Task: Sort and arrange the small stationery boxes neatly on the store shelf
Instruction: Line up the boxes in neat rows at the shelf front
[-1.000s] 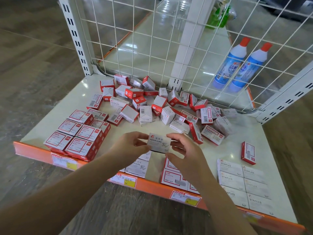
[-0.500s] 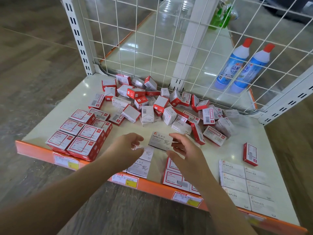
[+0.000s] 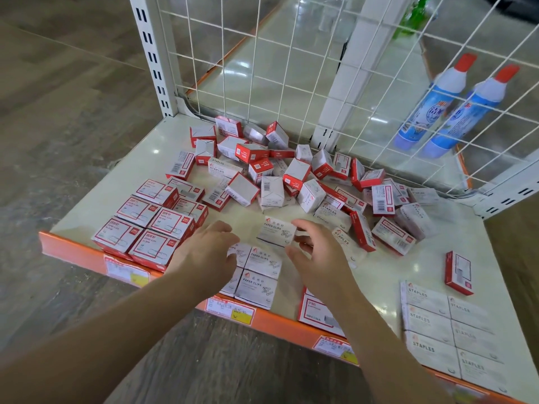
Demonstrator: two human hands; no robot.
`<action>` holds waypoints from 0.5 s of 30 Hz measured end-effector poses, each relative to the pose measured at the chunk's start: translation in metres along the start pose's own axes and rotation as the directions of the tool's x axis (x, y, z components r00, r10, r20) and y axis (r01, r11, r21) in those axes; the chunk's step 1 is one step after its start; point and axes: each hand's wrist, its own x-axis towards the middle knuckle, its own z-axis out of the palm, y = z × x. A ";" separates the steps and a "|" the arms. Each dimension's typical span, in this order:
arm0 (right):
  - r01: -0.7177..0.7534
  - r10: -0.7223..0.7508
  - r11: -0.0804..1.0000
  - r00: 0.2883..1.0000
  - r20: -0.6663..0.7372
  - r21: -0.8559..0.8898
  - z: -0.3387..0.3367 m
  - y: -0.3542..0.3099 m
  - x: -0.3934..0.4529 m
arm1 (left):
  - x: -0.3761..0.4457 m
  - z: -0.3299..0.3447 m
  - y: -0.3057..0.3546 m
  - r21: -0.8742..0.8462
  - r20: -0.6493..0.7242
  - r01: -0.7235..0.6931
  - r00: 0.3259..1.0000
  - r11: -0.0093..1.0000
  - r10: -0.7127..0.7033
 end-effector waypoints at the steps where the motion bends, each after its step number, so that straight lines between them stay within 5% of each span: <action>1: 0.004 -0.004 1.000 1.000 0.009 -0.013 0.003 -0.001 0.001 | 0.002 0.000 -0.001 -0.012 -0.010 0.002 1.000 1.000 -0.002; 15: -0.032 0.038 0.997 0.996 0.083 -0.072 0.038 -0.014 0.019 | 0.005 0.001 -0.005 -0.068 -0.018 0.043 0.999 0.997 -0.045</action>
